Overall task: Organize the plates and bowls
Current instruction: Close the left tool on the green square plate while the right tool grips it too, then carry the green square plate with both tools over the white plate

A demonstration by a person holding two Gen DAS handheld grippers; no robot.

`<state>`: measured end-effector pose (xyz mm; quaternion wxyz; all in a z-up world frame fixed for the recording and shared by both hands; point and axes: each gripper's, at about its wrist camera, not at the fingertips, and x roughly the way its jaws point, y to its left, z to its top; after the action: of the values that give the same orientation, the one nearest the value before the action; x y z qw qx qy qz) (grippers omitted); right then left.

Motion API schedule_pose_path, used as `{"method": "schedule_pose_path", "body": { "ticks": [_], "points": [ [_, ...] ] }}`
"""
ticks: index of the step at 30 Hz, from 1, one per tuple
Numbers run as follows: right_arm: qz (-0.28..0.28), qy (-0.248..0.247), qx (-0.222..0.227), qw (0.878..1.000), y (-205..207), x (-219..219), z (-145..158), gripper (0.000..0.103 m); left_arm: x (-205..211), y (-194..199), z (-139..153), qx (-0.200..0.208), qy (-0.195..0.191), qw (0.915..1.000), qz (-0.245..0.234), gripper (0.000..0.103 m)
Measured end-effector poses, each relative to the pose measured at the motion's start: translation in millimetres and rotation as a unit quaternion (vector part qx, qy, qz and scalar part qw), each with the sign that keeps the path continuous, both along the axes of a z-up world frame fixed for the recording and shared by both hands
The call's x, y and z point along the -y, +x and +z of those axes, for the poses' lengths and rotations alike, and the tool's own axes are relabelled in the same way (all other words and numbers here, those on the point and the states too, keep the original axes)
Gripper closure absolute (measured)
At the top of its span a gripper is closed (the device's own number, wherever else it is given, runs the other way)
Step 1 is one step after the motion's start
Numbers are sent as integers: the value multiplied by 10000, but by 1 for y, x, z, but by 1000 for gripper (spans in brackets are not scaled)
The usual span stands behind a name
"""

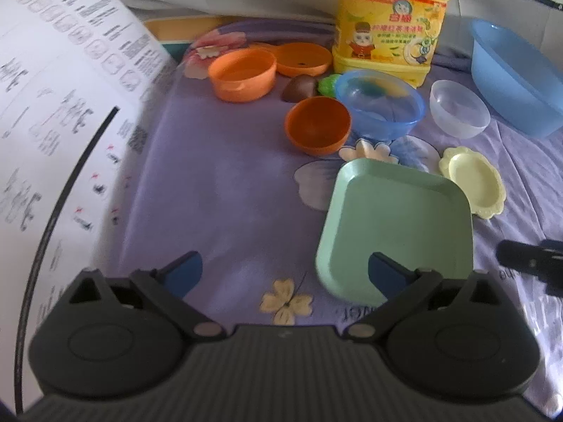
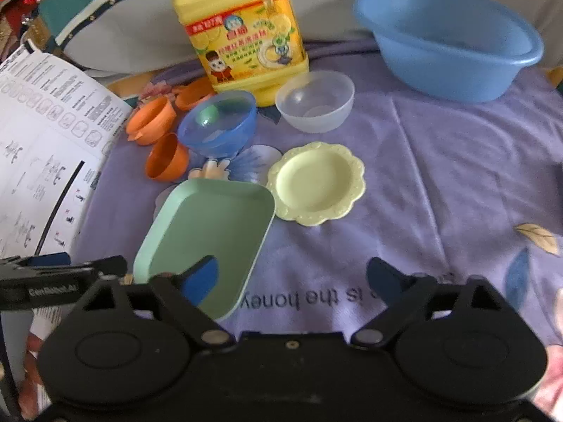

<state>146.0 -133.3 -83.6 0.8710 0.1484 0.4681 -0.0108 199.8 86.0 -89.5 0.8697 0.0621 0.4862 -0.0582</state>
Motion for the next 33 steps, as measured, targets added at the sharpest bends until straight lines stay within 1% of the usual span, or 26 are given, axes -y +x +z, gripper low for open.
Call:
{"method": "schedule_pose_path", "body": {
  "ticks": [3,4,6,7,8,9,11,12,13,15,17,20,23,28,31,33],
  "points": [
    [41,262,-77,9996,11,-7,-13,27,8,11,-8,-78,-23,9999,95,9],
    [60,289,-86,9995,14,-9,-17,35,9,15,-12,-136,-86,9998,139,12],
    [132,320,-140,9993,19,-12,-23,45,12,23,-19,-288,-193,9992,187,24],
    [164,338,-170,9991,21,-13,-26,55,13,26,-24,-345,-208,9990,198,26],
    [189,342,-201,9990,23,-15,-28,60,14,28,-27,-378,-200,9989,205,30],
    [217,337,-231,9989,25,-16,-31,61,16,30,-31,-399,-190,9988,205,34],
    [261,278,-202,9991,26,-18,-33,65,19,33,-36,-425,-221,9987,186,37],
    [284,226,-171,9992,26,-19,-34,67,20,34,-36,-391,-287,9987,169,42],
    [310,185,-150,9992,27,-19,-34,71,21,34,-36,-382,-348,9986,118,47],
    [378,214,-119,9990,27,-19,-35,74,25,33,-33,-386,-475,9981,-11,71],
    [399,216,-80,9989,27,-18,-36,77,32,29,-31,-372,-383,9985,-118,74],
    [420,147,-7,9990,25,-20,-37,77,36,16,-31,-450,-466,9974,-320,75],
    [502,-19,72,9987,23,-24,-37,77,38,5,-31,-401,-395,9975,-433,75],
    [593,-226,218,9977,17,-29,-38,77,41,7,-31,-343,-265,9980,-460,70],
    [647,-273,230,9973,18,-30,-37,77,44,11,-31,-299,-213,9983,-445,64],
    [697,-353,229,9967,20,-33,-37,77,45,13,-32,-270,-228,9984,-445,64]
  ]
}}
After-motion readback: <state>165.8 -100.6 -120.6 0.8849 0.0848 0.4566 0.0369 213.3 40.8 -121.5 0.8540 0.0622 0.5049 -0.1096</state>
